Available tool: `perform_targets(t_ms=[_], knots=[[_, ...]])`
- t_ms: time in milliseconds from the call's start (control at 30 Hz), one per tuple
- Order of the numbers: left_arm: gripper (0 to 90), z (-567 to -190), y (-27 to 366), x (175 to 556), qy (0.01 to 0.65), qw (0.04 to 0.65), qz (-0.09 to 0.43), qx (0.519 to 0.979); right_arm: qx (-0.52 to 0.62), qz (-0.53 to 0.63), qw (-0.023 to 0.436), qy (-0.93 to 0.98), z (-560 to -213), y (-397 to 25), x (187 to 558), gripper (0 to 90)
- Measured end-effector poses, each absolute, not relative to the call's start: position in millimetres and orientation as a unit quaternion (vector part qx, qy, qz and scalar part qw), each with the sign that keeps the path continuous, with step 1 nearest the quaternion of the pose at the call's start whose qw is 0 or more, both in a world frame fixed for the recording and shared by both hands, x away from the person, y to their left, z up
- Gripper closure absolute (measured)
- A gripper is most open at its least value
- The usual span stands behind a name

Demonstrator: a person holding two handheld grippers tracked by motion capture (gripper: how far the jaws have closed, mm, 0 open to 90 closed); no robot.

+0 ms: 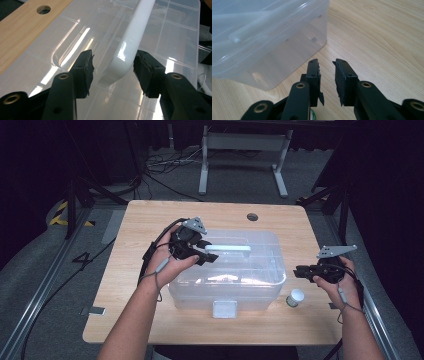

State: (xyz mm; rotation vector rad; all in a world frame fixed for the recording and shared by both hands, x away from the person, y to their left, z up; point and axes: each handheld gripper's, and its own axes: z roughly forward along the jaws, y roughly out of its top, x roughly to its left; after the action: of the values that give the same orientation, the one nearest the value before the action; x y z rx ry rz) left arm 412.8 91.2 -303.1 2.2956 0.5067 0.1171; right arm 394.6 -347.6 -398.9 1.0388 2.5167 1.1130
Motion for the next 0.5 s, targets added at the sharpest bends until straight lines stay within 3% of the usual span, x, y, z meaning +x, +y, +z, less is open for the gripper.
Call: perform_targets(t_ms=[267, 500], knots=[[67.9, -302.8, 90.2, 412.0, 0.195, 0.385, 0.053, 0.901, 0.351, 0.378, 0.100, 0.851, -398.5, -347.3, 394.4, 73.8], [71.3, -301.5, 89.6, 408.9, 0.192, 0.383, 0.073, 0.901, 0.348, 0.379, 0.103, 0.851, -397.4, -346.8, 394.1, 73.2]])
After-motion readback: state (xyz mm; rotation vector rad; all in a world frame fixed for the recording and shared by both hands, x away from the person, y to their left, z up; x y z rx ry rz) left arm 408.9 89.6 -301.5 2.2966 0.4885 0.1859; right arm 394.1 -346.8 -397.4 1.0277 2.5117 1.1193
